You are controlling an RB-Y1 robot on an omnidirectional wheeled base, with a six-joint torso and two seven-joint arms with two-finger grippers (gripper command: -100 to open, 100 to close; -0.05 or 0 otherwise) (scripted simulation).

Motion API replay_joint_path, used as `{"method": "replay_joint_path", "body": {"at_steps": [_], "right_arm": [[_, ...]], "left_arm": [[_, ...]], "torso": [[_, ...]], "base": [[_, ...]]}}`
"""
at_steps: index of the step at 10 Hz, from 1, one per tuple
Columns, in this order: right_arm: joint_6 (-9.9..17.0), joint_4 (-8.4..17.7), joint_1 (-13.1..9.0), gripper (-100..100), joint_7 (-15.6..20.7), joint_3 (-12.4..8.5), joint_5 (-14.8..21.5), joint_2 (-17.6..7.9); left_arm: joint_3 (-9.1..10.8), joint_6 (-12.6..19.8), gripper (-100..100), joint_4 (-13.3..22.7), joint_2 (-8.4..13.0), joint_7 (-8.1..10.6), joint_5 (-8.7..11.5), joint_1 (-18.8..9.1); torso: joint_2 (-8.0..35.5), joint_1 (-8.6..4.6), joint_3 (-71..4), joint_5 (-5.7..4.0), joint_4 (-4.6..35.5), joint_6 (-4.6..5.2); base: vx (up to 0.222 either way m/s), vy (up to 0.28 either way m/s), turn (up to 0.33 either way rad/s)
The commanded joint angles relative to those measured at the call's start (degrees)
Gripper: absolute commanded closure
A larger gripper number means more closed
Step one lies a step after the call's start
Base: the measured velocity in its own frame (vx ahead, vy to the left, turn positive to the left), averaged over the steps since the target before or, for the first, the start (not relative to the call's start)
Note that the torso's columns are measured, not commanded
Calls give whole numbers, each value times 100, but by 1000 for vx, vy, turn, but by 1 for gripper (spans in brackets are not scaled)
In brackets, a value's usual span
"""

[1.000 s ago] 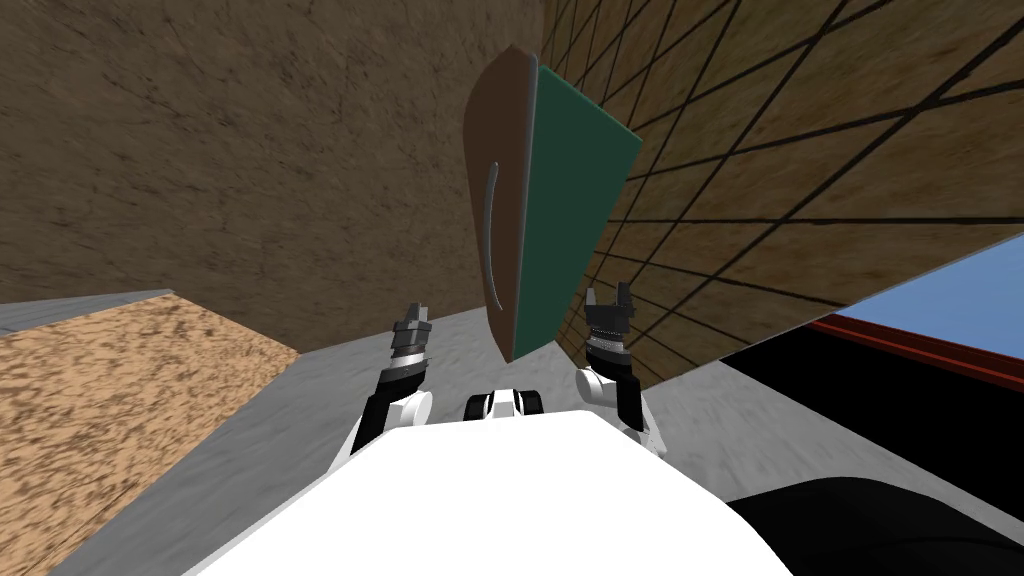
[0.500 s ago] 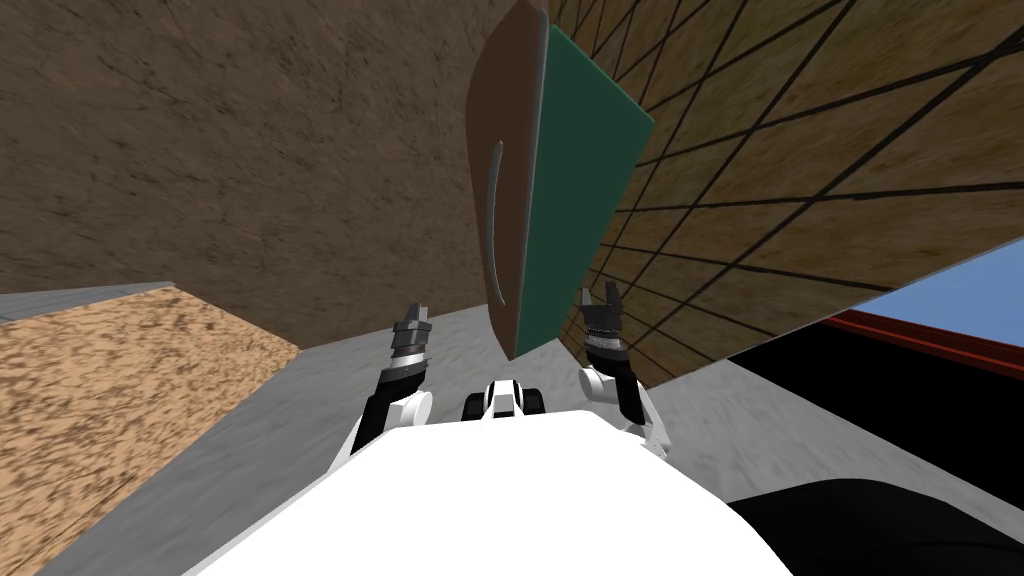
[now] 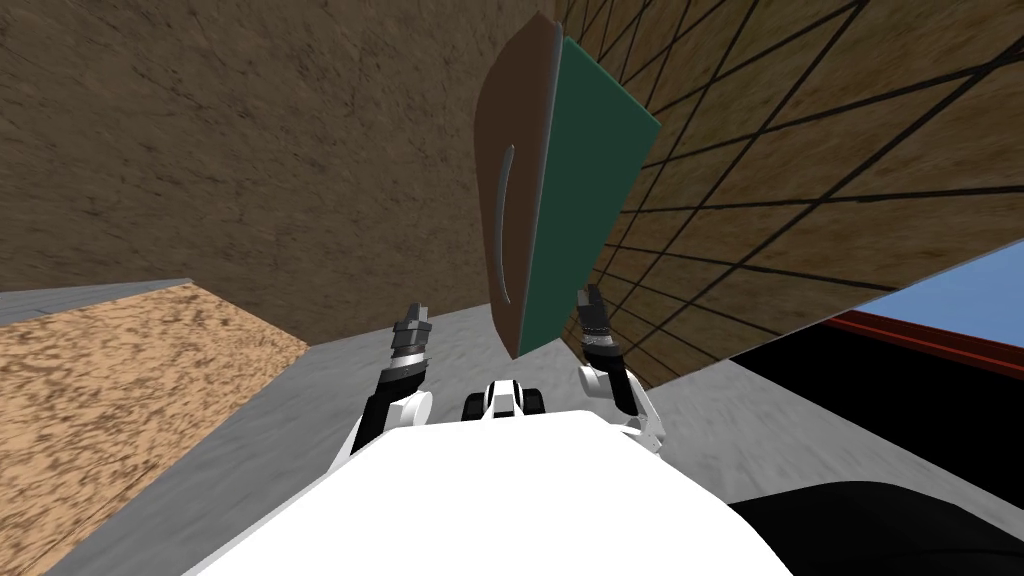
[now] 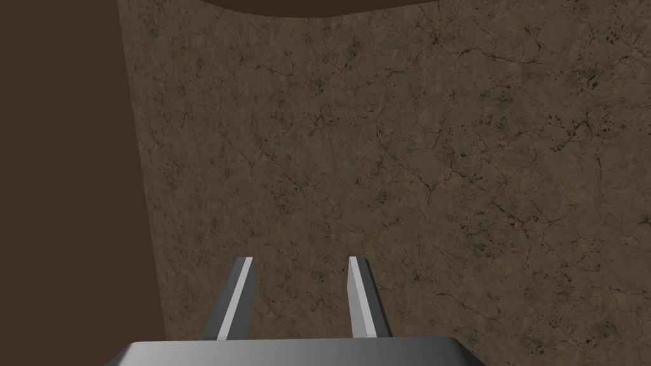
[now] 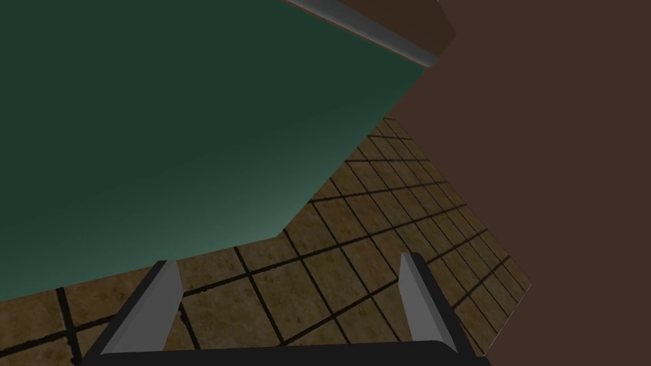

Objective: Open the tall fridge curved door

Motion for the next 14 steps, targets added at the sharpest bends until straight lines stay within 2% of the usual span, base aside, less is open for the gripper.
{"method": "replay_joint_path", "body": {"at_steps": [1,2,5,6,7,8,9,10,11,12,13,14], "right_arm": [[112,288,-211,-100,437,-101,379,-116],[112,288,-211,-100,563,-101,379,-116],[199,565,-393,-100,1044,-166,787,-147],[199,565,-393,-100,1134,-166,787,-147],[244,710,-489,-100,1334,-201,1001,-148],[244,710,-489,-100,1436,-201,1001,-148],[288,858,-587,-100,1634,-237,1218,-144],[288,858,-587,-100,1747,-237,1218,-144],[331,1009,-687,-100,1933,-274,1437,-135],[331,1009,-687,-100,2065,-274,1437,-135],[372,1163,-787,-100,2242,-312,1653,-124],[372,1163,-787,-100,2387,-312,1653,-124]], "left_arm": [[0,0,0,0,0,0,0,0],[0,0,0,0,0,0,0,0],[0,0,0,0,0,0,0,0],[0,0,0,0,0,0,0,0],[0,0,0,0,0,0,0,0],[0,0,0,0,0,0,0,0],[0,0,0,0,0,0,0,0],[0,0,0,0,0,0,0,0],[0,0,0,0,0,0,0,0],[0,0,0,0,0,0,0,0],[0,0,0,0,0,0,0,0],[0,0,0,0,0,0,0,0]], "torso": [[2,1,1,-1,0,-1],[3,12,2,2,1,-1],[3,-5,2,-2,1,0],[0,2,0,-1,0,-1],[0,2,0,0,0,0],[3,5,1,0,0,-1],[2,3,1,1,1,0],[2,6,1,1,0,-1],[1,2,1,0,0,0],[3,4,2,0,1,-1],[3,-1,2,-1,1,1],[0,5,0,0,0,-1]], "base": [[-30,95,41],[-26,76,10],[-31,65,23],[-22,61,16],[-30,66,33],[-26,63,17],[-26,75,45],[-22,67,14],[-32,75,37],[-27,61,19],[-21,75,38],[-18,63,23]]}}
